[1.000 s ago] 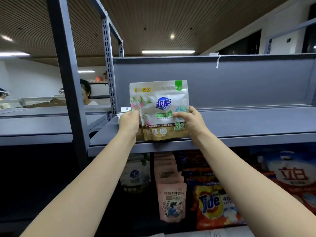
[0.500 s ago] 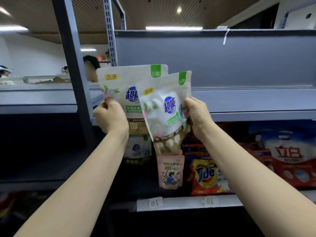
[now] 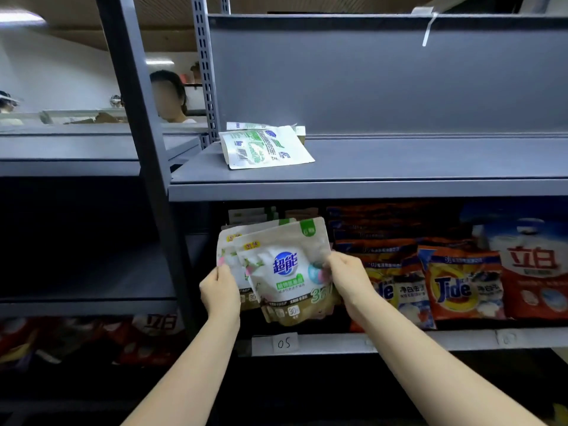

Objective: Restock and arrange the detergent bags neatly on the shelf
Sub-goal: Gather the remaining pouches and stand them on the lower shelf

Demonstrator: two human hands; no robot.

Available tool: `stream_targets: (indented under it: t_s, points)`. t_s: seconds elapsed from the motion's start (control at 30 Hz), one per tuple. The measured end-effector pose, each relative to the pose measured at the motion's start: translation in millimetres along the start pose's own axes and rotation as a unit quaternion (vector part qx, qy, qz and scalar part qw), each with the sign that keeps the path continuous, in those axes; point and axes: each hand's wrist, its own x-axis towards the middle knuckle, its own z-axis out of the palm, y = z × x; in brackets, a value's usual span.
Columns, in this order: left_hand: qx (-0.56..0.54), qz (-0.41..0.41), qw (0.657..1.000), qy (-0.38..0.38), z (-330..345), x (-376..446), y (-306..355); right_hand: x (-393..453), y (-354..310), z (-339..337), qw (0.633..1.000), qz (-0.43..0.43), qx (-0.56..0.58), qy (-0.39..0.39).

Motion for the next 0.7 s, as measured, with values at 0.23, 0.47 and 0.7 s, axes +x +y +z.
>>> stream_targets:
  t_s: [0.23, 0.47, 0.7]
  points:
    - [-0.002, -0.17, 0.982, -0.085, 4, 52, -31, -3, 66, 39, 0.997, 0.07, 0.003, 0.021]
    - [0.014, -0.171, 0.974, -0.148, 24, 110, -52, 12, 89, 72, 0.99, 0.125, 0.069, 0.0]
    - [-0.044, -0.176, 0.967, -0.18, 51, 151, -70, 36, 92, 86, 0.995, 0.086, 0.041, -0.008]
